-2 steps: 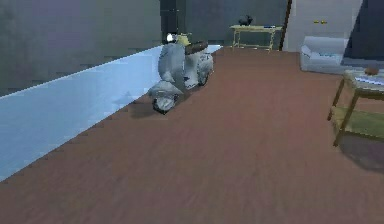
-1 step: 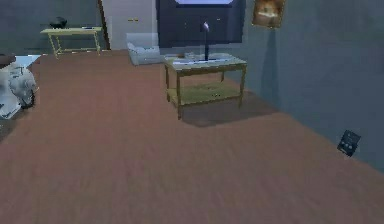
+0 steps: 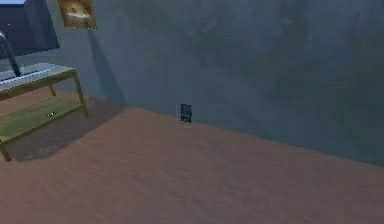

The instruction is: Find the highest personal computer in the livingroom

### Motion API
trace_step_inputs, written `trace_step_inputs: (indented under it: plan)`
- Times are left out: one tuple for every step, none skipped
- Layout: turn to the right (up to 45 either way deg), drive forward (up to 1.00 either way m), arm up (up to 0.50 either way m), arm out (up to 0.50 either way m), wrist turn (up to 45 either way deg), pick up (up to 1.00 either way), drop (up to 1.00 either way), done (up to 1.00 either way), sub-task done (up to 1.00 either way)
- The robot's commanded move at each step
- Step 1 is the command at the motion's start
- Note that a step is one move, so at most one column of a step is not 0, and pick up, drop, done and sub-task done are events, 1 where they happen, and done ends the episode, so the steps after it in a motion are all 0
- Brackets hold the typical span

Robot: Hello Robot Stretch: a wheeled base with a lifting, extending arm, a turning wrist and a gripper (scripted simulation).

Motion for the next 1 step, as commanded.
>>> trace_step_inputs:
  plan:
    - [3.0,0.00,0.00,0.00,0.0,0.00,0.00,0.00,0.00]
